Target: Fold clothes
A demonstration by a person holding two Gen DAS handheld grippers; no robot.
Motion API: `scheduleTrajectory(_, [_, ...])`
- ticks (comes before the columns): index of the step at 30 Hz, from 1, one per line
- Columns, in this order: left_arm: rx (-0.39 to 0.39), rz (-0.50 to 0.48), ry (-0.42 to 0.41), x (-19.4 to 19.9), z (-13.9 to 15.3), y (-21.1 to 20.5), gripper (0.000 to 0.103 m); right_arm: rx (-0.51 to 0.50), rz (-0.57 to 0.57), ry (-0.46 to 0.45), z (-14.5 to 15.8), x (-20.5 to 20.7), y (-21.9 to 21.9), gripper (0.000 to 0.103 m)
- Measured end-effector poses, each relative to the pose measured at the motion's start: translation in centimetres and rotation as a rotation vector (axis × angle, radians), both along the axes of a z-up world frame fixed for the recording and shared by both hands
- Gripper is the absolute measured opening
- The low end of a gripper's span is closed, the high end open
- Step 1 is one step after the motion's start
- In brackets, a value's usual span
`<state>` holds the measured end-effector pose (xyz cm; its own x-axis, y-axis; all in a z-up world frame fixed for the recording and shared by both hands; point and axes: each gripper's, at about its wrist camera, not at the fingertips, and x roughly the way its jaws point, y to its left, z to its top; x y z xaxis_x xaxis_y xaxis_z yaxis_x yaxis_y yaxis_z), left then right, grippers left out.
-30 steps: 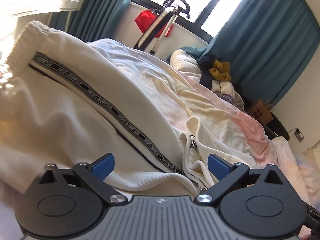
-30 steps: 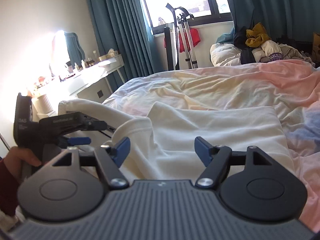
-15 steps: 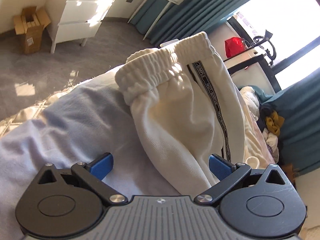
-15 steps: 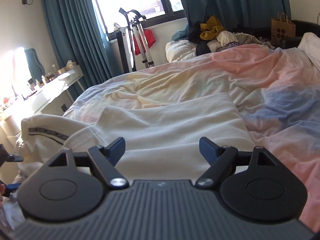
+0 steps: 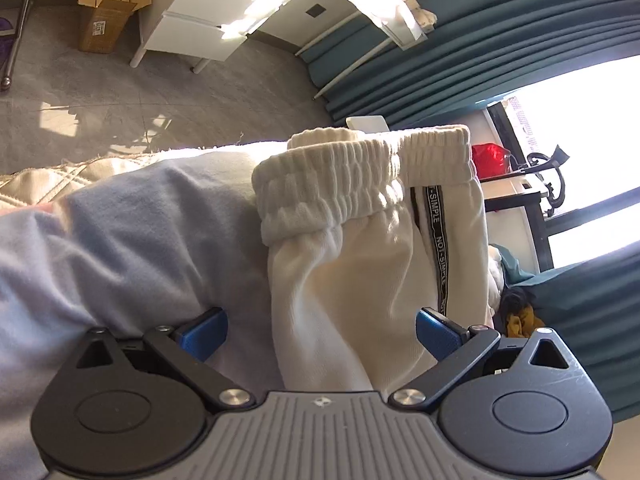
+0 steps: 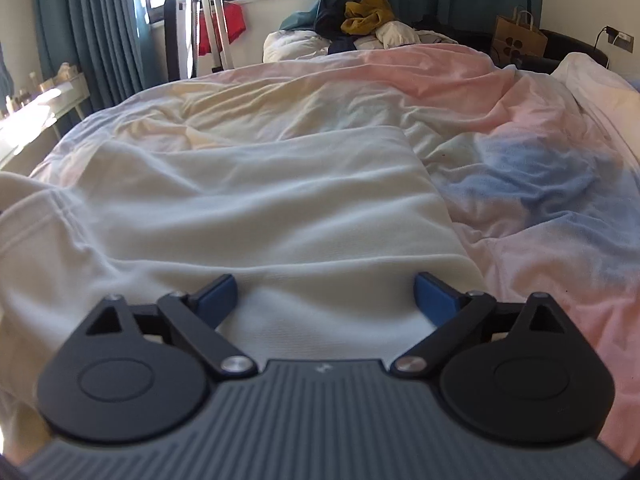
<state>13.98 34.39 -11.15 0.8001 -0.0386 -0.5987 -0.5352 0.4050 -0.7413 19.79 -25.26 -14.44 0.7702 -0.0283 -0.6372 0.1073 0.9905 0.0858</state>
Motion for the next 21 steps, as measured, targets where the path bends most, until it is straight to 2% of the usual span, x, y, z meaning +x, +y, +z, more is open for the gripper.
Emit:
scheduleTrajectory(1, [0.031,-0.001,-0.011,0.4,0.3,-0.1,0.1,-0.005,0.001,0.001,0.1,0.0,0.1,0.102])
scheduleTrajectory(2, [0.062,-0.002,-0.021,0.7,0.6,-0.3,0.095,-0.007,0.001,0.003,0.1,0.0,0.1,0.102])
scheduleTrajectory(3, [0.115,-0.003,-0.024,1.3,1.0,-0.6,0.084,-0.008,0.001,0.006,0.2,0.0,0.2,0.102])
scheduleTrajectory(5, [0.206,-0.014,-0.024,2.3,1.7,-1.1,0.076,0.003,-0.002,0.011,0.4,0.0,0.0,0.102])
scheduleTrajectory(6, [0.223,-0.026,-0.028,2.7,1.8,-1.2,0.074,0.006,-0.004,0.014,0.5,0.0,-0.1,0.101])
scheduleTrajectory(8, [0.253,-0.046,-0.029,3.4,1.8,-1.6,0.062,0.005,-0.005,0.019,0.9,0.1,-0.1,0.1])
scheduleTrajectory(9, [0.268,-0.051,-0.022,3.7,1.8,-1.8,0.048,0.012,-0.005,0.021,1.0,0.0,-0.2,0.1])
scheduleTrajectory(10, [0.269,-0.058,-0.029,3.9,1.9,-1.9,0.041,0.02,-0.004,0.023,1.1,0.0,-0.4,0.1])
scheduleTrajectory(11, [0.295,-0.066,-0.05,3.9,2.8,-2.6,0.026,0.028,-0.004,0.025,1.3,0.0,-0.5,0.1])
scheduleTrajectory(12, [0.322,-0.075,-0.073,3.9,3.7,-3.3,0.019,0.043,-0.008,0.027,1.4,-0.1,-0.7,0.1])
scheduleTrajectory(15, [0.402,-0.1,-0.139,3.9,6.5,-5.4,0.016,0.089,-0.029,0.028,1.8,-0.3,-1.7,0.1])
scheduleTrajectory(18, [0.514,-0.159,-0.238,3.9,10.9,-9.6,0.015,0.112,-0.056,0.021,2.4,-0.5,-2.8,0.1])
scheduleTrajectory(21, [0.579,-0.212,-0.313,4.1,15.1,-15.0,0.015,0.144,-0.073,0.017,2.9,-0.7,-4.0,0.1])
